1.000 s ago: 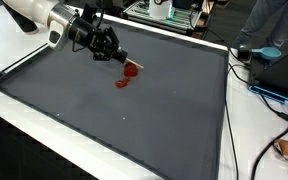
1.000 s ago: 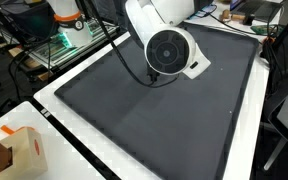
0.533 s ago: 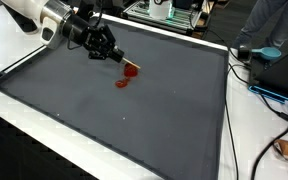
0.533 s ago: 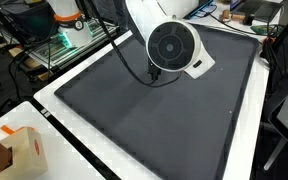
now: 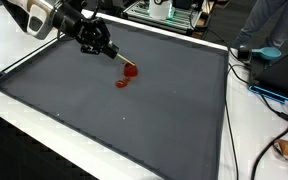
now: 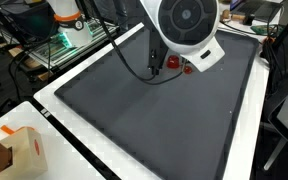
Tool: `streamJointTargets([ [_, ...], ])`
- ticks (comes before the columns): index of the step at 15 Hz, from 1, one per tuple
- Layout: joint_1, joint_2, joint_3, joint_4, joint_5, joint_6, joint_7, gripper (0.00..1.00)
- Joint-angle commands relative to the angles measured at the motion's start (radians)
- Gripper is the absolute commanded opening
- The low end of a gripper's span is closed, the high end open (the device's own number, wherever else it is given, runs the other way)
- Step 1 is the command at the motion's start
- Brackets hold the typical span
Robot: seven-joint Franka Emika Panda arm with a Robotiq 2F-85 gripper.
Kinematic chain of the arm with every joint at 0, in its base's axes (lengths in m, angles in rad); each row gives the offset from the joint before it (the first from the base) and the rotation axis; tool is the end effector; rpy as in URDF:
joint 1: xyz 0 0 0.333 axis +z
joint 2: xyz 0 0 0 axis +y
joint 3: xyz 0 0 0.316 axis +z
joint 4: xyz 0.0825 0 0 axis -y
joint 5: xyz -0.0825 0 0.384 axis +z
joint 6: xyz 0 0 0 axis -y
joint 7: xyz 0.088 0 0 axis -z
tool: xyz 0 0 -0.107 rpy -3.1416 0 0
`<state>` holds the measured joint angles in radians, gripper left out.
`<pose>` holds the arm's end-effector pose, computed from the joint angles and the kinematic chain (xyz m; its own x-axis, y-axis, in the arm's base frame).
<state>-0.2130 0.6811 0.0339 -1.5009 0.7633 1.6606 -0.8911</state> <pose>0.6650 -0.0546 0.2612 0.9265 0.3547 0.1258 0.3168 -0.5545 -0.7695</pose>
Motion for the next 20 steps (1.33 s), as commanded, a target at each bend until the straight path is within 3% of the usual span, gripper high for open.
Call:
streamJointTargets([
  [1,0.032,-0.044,-0.021,-0.003,-0.094,0.014,0.075,0.03],
  [20,0.166,-0.201,0.008,-0.113,-0.590,0.326,0.417,0.03],
])
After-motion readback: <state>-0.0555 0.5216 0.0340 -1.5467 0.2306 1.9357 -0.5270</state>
